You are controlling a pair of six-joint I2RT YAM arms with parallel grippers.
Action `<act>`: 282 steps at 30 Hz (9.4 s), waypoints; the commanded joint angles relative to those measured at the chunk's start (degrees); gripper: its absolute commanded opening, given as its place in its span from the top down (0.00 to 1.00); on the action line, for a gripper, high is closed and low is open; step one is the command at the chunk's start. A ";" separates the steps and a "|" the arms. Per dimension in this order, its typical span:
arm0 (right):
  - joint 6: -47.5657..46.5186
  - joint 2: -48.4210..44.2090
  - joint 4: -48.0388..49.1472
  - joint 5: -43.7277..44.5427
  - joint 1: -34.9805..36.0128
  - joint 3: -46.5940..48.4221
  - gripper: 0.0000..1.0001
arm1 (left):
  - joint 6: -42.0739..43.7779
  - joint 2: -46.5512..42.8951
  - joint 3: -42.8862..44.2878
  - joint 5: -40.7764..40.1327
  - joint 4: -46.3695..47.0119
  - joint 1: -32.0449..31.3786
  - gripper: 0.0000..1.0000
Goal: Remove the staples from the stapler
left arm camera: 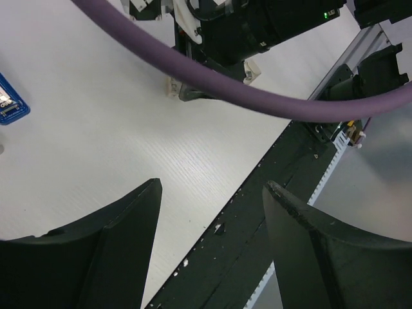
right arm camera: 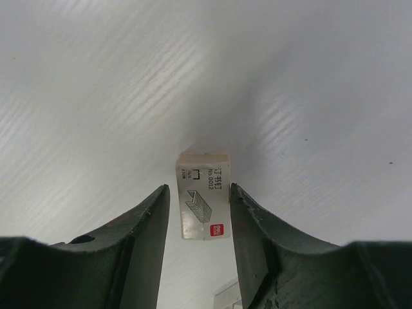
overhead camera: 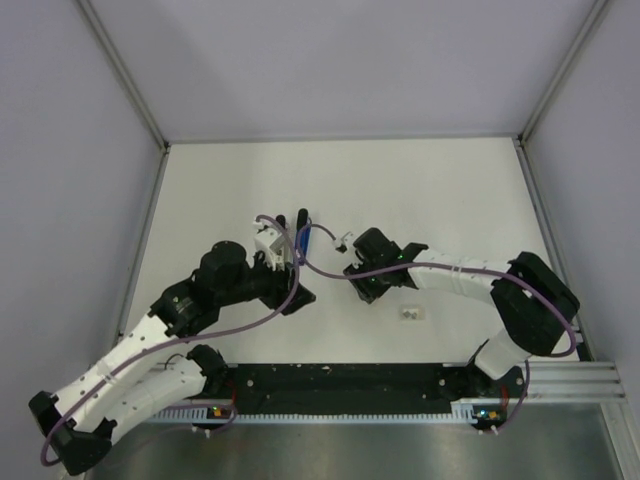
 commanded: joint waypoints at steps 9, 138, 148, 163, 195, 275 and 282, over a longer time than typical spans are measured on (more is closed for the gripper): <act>-9.46 1.54 0.38 -5.50 7.13 5.40 0.57 | 0.10 -8.50 1.36 0.02 -7.01 -0.28 0.29; 44.41 -28.34 -12.28 19.62 -7.01 -21.50 1.00 | -3.51 49.32 9.71 3.80 24.02 -4.58 0.30; 43.45 -27.38 -13.68 20.24 -6.75 -18.07 1.00 | -3.95 50.03 10.67 2.48 24.19 -5.37 0.30; 47.14 -22.02 -16.76 26.22 -0.87 -11.65 1.00 | -5.70 51.34 9.27 2.83 28.22 -5.81 0.31; 51.62 -15.95 -17.64 28.24 2.30 -7.52 1.00 | -4.30 56.79 9.80 -4.64 24.19 -5.99 1.00; 46.44 -11.90 -8.50 23.23 5.82 -11.39 1.00 | -4.48 58.55 9.62 -5.96 26.56 -10.12 1.00; 43.98 -13.75 -8.85 23.32 5.91 -12.44 1.00 | -2.63 58.29 9.18 -7.01 26.48 -10.12 1.00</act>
